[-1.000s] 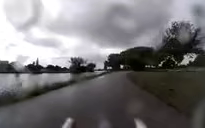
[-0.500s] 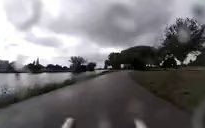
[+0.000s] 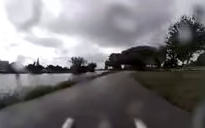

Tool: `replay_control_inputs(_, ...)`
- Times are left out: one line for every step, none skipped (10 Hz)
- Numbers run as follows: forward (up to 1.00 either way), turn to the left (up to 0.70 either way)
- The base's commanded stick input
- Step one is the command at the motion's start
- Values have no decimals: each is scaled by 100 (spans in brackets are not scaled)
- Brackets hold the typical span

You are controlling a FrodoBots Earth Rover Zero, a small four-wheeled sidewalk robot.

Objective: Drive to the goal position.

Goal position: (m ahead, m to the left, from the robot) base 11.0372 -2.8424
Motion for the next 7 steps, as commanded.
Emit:
replay_control_inputs(100, -40)
replay_control_inputs(100, -31)
replay_control_inputs(100, -4)
replay_control_inputs(100, 0)
replay_control_inputs(100, 0)
replay_control_inputs(100, 0)
replay_control_inputs(100, 0)
